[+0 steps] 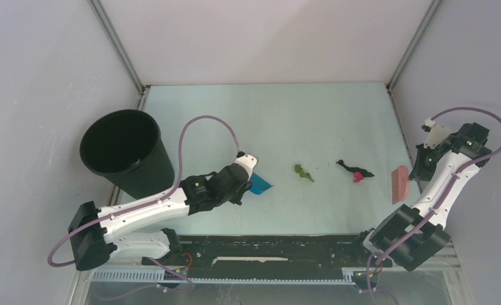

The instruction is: Sweep away the paper scraps from the table

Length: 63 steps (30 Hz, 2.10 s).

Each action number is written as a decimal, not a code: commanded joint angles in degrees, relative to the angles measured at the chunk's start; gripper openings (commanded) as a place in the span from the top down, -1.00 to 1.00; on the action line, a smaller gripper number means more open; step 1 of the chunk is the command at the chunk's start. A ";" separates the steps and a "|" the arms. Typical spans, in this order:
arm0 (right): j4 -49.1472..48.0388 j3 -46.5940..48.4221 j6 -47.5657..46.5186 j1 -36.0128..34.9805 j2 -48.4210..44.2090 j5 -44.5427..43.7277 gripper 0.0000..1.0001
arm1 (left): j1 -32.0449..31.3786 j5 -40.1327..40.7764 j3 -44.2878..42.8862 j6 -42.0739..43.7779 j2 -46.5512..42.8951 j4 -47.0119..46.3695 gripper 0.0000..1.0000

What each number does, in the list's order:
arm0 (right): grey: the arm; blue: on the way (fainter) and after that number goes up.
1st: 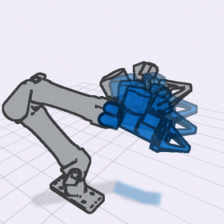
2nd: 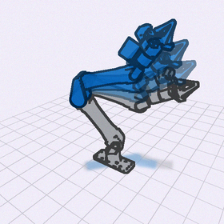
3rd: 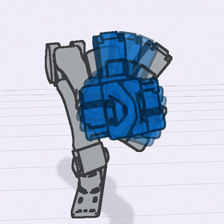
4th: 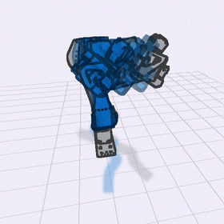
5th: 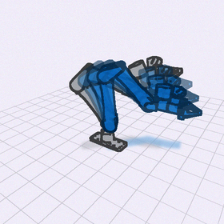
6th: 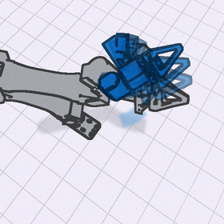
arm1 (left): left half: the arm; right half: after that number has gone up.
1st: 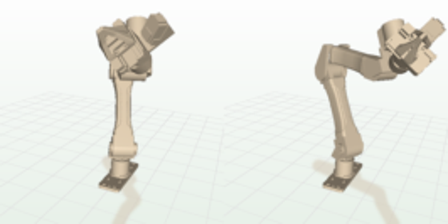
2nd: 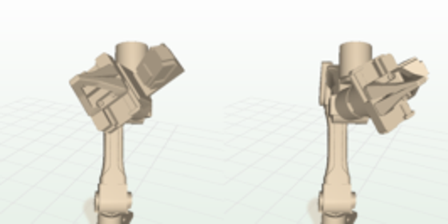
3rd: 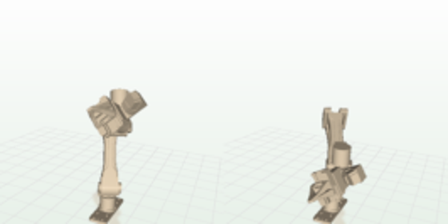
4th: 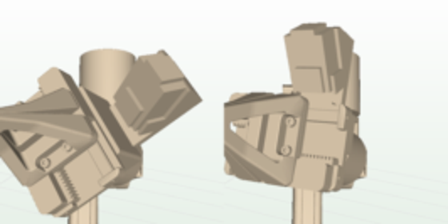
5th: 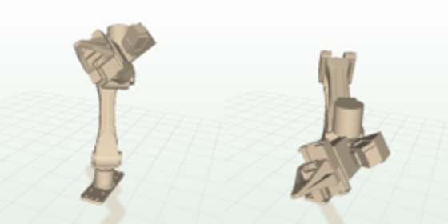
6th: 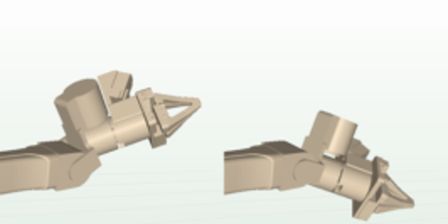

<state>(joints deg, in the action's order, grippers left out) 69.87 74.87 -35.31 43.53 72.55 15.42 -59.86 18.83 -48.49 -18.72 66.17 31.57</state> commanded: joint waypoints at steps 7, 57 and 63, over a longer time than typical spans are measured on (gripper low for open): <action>-3.20 -2.36 -1.33 0.58 -0.67 1.86 1.00 | -2.94 -1.62 5.45 -8.07 6.33 -8.31 0.47; 2.82 3.99 17.08 -36.63 18.73 -18.60 1.00 | -5.97 4.97 0.31 -12.91 -1.07 4.28 0.93; 4.25 9.22 23.13 -49.18 25.41 -12.65 1.00 | -5.97 5.52 4.13 -14.67 -5.21 4.19 0.94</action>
<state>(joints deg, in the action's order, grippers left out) 72.49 79.66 -19.92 0.58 94.74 -6.94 -65.52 22.79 -46.02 -30.87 64.10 36.42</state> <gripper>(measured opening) 0.121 0.251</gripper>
